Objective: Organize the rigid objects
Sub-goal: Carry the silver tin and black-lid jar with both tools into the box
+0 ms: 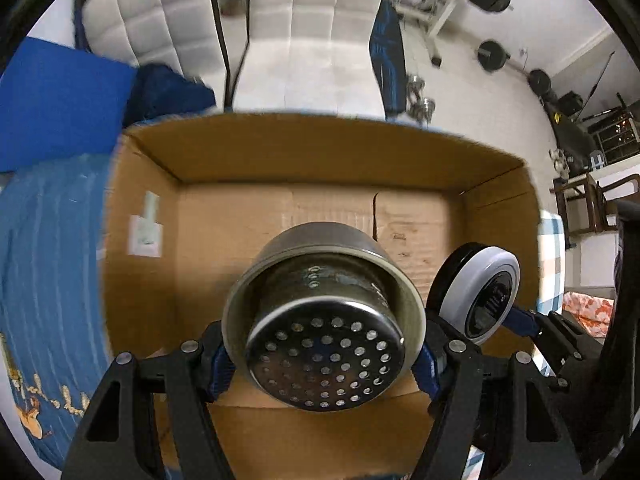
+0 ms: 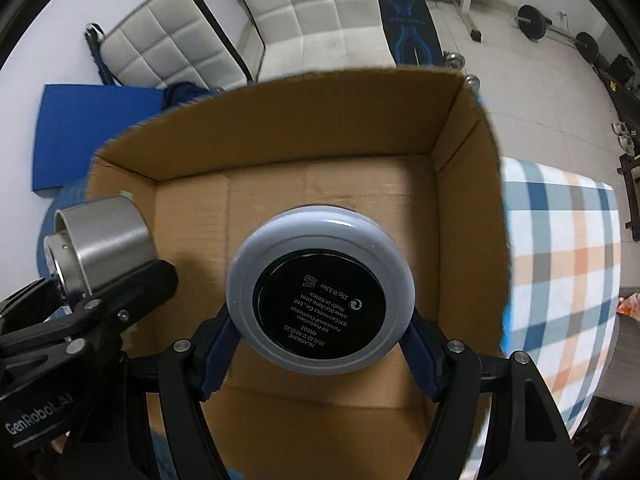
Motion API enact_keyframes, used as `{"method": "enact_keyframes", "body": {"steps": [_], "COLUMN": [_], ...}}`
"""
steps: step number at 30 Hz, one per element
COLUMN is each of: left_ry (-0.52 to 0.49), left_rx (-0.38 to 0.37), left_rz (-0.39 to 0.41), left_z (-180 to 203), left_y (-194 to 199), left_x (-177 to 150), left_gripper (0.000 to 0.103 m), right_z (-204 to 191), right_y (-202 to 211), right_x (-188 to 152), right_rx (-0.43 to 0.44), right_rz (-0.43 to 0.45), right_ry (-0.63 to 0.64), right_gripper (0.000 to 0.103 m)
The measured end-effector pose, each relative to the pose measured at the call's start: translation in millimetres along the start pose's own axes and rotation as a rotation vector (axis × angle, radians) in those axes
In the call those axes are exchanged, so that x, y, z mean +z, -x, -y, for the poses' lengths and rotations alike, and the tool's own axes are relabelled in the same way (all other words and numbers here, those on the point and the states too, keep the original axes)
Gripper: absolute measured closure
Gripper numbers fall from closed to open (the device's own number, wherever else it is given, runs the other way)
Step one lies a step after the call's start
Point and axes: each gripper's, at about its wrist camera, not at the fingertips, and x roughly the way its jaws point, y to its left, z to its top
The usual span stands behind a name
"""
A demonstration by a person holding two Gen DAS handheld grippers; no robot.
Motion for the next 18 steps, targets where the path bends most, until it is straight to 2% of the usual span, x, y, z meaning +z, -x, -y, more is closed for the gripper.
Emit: {"method": "enact_keyframes", "body": {"steps": [8,18], "left_ry": [0.007,-0.014], "left_rx": [-0.027,0.006], "left_rz": [-0.161,-0.236], "left_z": [3,16], "left_y": [-60,-95], "left_x": [32,45], "left_gripper": [0.034,0.034], "right_z": [-3,3], "right_y": [-50,-91], "right_x": [23,43], "right_rx": [-0.039,-0.06], "right_rz": [-0.088,-0.166], "right_ry": [0.049,0.059], "right_gripper": [0.028,0.027]}}
